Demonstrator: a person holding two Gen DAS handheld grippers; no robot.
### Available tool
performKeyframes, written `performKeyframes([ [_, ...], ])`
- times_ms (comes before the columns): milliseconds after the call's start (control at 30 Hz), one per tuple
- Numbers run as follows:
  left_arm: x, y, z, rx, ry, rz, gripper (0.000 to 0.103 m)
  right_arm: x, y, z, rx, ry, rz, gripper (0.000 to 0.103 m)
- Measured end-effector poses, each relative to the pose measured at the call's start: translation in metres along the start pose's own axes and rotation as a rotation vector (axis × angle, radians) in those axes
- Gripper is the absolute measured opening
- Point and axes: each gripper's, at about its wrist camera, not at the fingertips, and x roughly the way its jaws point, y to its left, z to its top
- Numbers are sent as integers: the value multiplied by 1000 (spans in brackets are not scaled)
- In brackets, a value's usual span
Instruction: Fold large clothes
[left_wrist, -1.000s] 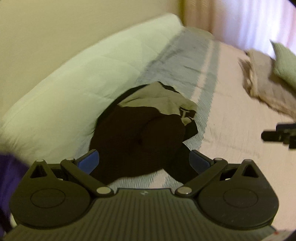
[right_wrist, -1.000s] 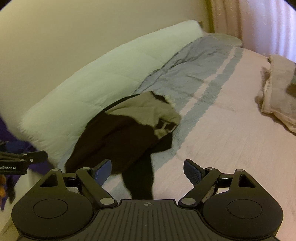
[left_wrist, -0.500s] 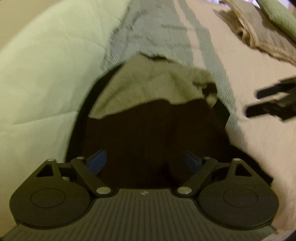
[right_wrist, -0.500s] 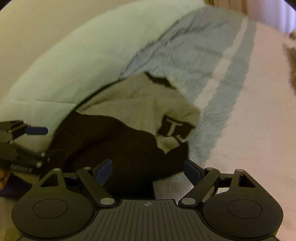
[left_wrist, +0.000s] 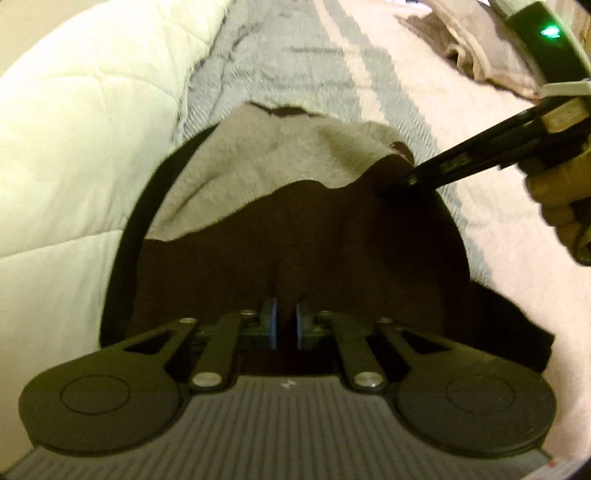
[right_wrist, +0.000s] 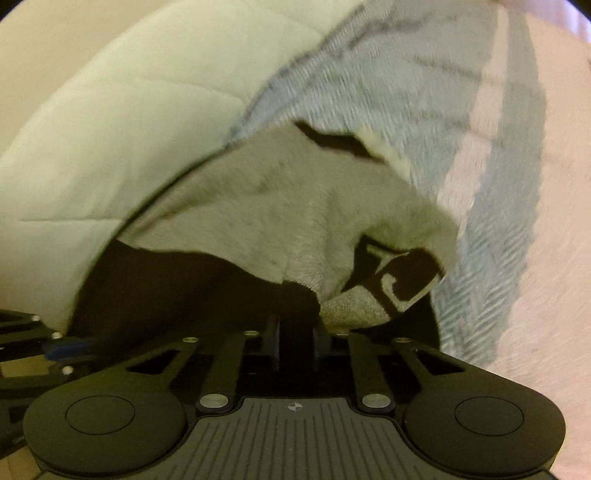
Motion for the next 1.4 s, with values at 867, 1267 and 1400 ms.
performKeyframes([
  [867, -177, -480, -23, 235, -126, -515, 9, -488, -240, -295, 455, -255, -515, 3],
  [1267, -110, -449, -12, 313, 28, -365, 47, -481, -285, -369, 648, -106, -624, 54],
  [1400, -70, -436, 19, 374, 24, -368, 57, -474, -294, -368, 631, -110, -630, 57],
])
